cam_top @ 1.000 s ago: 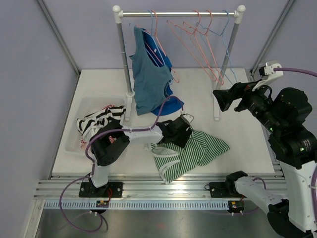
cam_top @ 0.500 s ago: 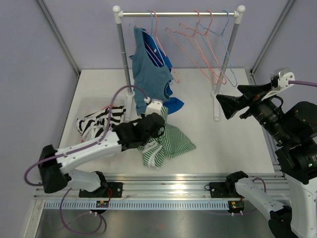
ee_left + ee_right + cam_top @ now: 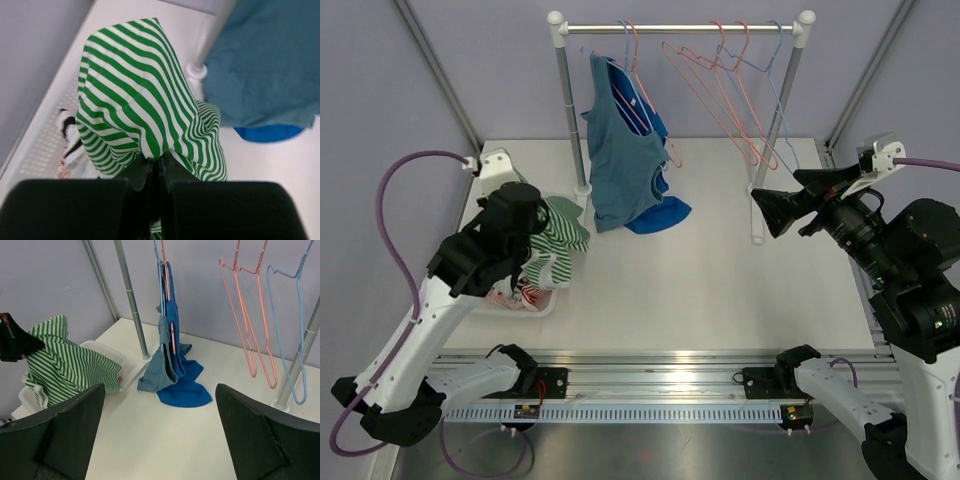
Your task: Remove the tank top from the hanger
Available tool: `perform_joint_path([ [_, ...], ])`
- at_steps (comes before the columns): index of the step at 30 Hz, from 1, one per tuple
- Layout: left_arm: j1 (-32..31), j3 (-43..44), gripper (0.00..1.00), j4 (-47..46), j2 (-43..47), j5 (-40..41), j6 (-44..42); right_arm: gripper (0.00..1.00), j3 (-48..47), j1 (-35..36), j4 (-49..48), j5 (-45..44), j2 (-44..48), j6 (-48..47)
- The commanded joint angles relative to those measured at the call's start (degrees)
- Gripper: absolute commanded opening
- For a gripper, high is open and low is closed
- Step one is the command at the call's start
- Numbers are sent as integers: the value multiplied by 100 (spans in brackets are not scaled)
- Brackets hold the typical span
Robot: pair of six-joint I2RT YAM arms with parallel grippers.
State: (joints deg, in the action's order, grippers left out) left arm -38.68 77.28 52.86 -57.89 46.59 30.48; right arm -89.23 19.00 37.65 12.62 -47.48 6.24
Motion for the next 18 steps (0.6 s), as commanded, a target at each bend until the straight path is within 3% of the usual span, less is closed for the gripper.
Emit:
perform_joint_path([
  [1, 728, 542, 0, 180, 120, 281, -217, 99, 160, -2, -328, 117, -77, 0],
  [8, 2898, 1026, 0, 57, -502, -1465, -964, 99, 318, -2, -486, 170, -112, 9],
  [13, 3199, 554, 0, -65, -811, -1828, -1114, 99, 397, -2, -636, 320, -138, 26],
  [18, 3463, -133, 0, -398, -1653, -2891, -1097, 99, 538, -2, -811, 478, -165, 96],
])
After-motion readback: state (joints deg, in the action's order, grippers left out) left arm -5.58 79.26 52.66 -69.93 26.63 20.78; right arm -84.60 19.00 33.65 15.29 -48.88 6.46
